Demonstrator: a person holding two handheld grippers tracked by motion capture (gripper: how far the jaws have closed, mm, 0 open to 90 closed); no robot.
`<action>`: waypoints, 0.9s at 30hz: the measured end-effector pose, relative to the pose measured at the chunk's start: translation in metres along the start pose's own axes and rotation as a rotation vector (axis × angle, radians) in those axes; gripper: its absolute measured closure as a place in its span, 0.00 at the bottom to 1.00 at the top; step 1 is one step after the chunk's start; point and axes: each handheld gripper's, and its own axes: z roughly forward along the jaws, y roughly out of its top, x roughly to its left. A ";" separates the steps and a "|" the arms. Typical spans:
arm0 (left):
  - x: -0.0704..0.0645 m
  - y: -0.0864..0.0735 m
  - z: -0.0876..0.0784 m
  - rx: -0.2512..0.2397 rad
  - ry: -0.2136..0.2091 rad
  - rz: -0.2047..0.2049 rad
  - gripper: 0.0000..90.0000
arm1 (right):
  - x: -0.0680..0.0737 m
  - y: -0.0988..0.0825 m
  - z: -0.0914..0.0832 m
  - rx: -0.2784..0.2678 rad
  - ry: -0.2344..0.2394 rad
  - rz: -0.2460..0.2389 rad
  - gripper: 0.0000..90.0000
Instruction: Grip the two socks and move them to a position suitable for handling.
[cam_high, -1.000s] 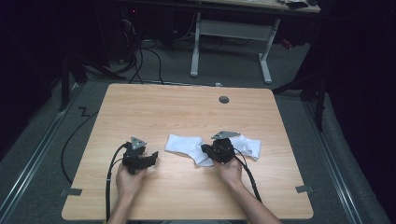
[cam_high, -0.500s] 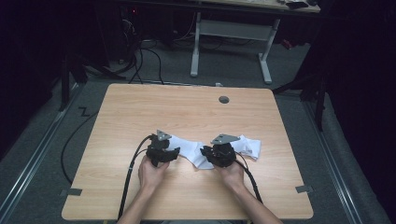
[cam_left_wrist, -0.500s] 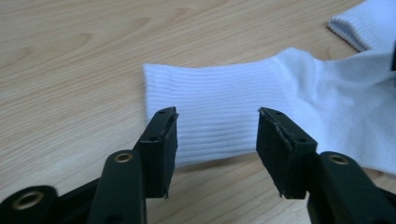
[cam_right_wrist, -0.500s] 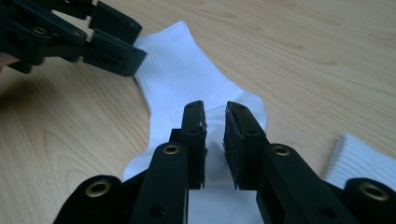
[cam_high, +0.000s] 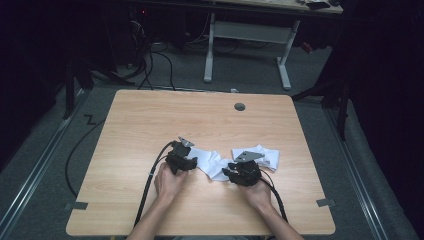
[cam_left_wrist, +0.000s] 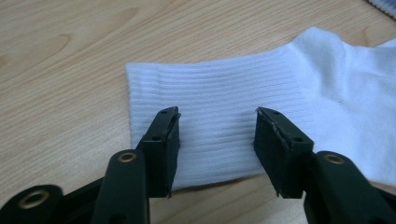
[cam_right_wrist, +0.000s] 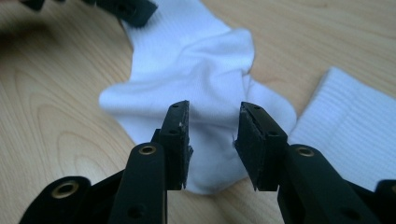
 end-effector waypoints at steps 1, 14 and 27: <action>0.000 0.001 0.001 -0.002 0.002 0.002 0.58 | 0.001 -0.001 0.001 0.016 0.001 -0.009 0.75; 0.004 0.020 0.010 0.004 -0.004 0.062 0.93 | 0.016 -0.009 -0.002 0.026 0.033 -0.086 1.00; -0.004 0.043 0.019 -0.119 -0.068 0.100 0.93 | 0.046 -0.011 -0.012 -0.022 0.141 -0.137 1.00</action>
